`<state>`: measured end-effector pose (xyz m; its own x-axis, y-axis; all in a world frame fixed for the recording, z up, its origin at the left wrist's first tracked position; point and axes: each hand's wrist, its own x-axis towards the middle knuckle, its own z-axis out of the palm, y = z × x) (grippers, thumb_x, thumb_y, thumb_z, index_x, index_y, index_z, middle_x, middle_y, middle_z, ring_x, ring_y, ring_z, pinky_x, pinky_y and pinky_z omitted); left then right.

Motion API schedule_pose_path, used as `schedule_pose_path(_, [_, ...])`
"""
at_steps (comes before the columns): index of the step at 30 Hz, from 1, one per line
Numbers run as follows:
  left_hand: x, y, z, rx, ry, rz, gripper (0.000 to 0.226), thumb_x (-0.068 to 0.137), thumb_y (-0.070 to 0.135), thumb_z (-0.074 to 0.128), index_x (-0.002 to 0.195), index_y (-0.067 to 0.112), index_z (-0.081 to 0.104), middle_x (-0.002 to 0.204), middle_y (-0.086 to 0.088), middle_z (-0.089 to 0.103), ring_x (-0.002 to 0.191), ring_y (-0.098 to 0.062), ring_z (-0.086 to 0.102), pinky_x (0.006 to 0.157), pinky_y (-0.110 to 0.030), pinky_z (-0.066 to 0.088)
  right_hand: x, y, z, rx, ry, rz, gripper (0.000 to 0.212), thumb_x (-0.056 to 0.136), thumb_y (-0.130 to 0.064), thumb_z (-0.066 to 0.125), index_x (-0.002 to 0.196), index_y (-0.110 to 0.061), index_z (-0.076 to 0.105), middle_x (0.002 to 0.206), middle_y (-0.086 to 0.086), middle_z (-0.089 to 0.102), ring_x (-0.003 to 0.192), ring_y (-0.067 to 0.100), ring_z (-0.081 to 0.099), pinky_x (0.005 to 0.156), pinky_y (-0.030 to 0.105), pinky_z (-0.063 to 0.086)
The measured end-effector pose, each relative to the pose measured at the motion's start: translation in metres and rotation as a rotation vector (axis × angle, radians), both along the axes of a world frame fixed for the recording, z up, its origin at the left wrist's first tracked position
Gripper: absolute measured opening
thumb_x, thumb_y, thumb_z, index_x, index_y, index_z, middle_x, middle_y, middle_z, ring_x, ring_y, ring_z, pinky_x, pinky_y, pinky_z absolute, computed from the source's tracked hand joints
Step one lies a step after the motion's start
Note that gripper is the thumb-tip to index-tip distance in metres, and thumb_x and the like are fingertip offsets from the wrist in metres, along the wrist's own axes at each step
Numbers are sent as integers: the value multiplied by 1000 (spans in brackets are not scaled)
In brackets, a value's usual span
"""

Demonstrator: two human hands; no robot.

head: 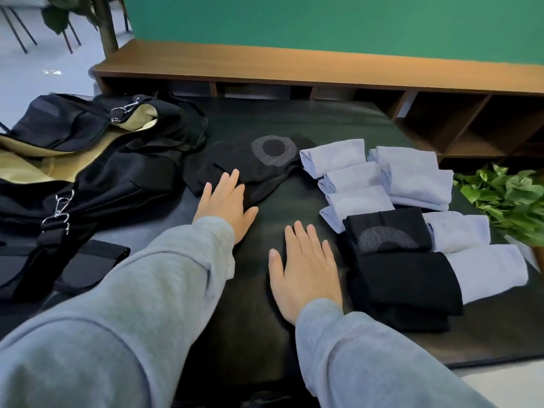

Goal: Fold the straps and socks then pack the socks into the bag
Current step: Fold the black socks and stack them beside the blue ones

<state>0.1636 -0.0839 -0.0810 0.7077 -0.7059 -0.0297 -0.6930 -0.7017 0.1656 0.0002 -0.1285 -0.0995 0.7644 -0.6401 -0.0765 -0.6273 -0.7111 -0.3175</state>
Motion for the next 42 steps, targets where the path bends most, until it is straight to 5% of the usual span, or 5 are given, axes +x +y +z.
schedule_pose_path(11, [-18,11,7,-221,119,130,56,96,38,43,145,18,25,156,12,6,143,-4,0,116,-40,8,-5,2,7,92,-145,-7,53,100,-40,20,150,-25,14,157,-11,13,144,5,-1,118,28,-2])
schedule_pose_path(18, [-53,60,14,-234,77,122,59,96,38,44,146,16,22,156,10,5,143,-6,-2,115,-36,10,-22,13,21,262,-310,-23,45,100,-35,30,145,-30,29,148,-11,36,137,8,29,112,29,26])
schedule_pose_path(33, [-156,107,-1,-186,93,-140,49,97,36,37,144,28,28,151,20,15,140,4,-3,114,-33,-4,-69,45,1,175,-423,155,57,95,-13,45,145,-31,25,141,-35,11,137,-9,14,97,1,13])
schedule_pose_path(38, [-174,111,-3,-202,118,-212,46,98,32,36,143,31,29,151,22,17,139,6,4,115,-33,-4,-73,38,-5,144,-433,178,46,95,-6,45,138,-22,44,146,-22,25,132,-9,18,96,-5,7])
schedule_pose_path(42, [-174,116,-4,-257,116,-244,45,97,25,37,141,34,31,149,24,20,137,9,9,114,-29,-3,-70,32,-8,139,-351,154,35,95,-8,45,127,-18,56,142,-5,45,136,6,30,101,6,14])
